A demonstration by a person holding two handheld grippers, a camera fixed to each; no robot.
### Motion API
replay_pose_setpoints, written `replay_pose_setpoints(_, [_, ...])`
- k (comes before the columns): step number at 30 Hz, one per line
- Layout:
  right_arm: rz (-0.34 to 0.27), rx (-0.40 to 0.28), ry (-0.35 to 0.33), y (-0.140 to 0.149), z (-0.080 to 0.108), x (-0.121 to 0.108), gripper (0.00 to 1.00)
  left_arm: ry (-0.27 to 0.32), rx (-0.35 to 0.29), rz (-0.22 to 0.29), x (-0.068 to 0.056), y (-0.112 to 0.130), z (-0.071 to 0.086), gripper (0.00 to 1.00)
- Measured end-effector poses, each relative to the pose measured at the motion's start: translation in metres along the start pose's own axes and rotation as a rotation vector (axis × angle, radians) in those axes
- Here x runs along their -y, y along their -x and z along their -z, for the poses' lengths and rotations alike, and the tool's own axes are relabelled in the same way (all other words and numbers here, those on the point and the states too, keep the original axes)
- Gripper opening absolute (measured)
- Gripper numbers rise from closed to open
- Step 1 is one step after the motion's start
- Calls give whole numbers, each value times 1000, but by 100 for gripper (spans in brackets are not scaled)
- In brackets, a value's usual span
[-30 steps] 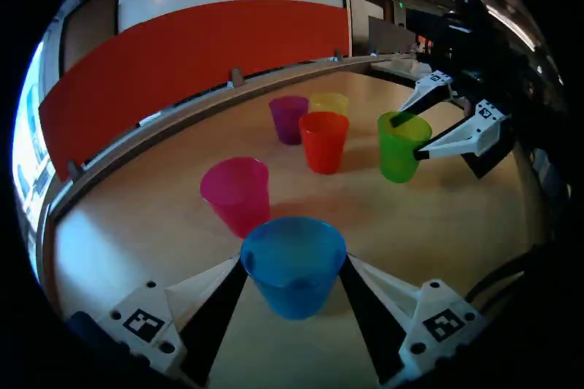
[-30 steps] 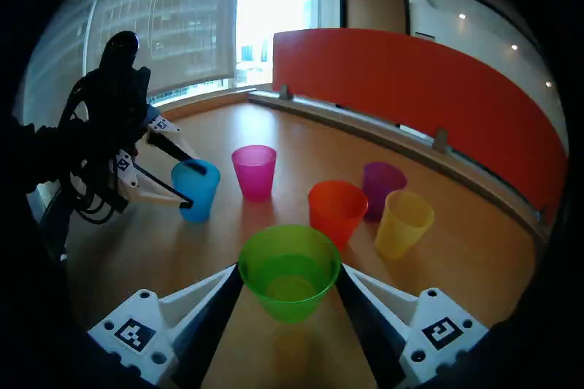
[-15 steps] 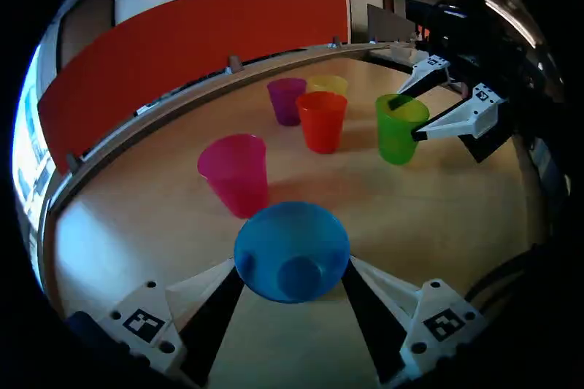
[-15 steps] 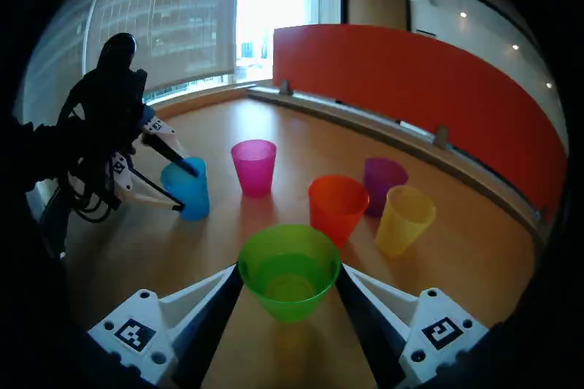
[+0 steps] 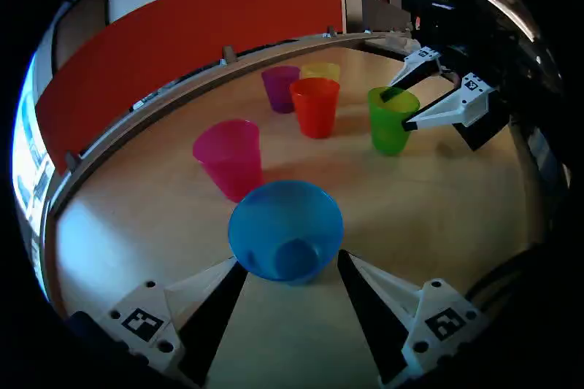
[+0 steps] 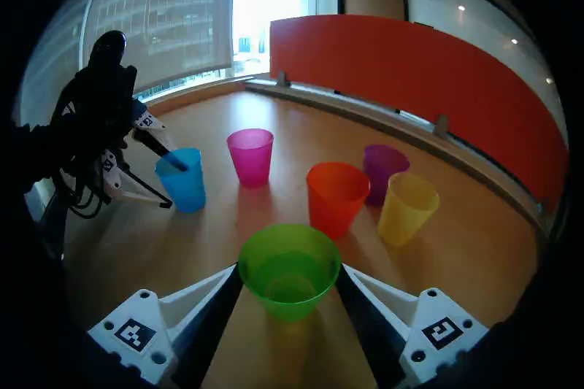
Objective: Pour water
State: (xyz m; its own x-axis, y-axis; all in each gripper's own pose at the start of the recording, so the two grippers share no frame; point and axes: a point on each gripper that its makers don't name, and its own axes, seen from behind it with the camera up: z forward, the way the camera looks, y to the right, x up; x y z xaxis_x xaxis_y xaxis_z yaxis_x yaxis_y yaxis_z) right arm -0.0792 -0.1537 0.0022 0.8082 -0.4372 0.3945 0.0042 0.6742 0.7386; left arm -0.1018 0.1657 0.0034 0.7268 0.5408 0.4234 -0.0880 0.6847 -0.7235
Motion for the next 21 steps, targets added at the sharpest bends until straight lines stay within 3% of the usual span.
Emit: replay_pose_setpoints(21, [-39,13,18,11,6,1,92,-13,3,33,-8,15,18,89])
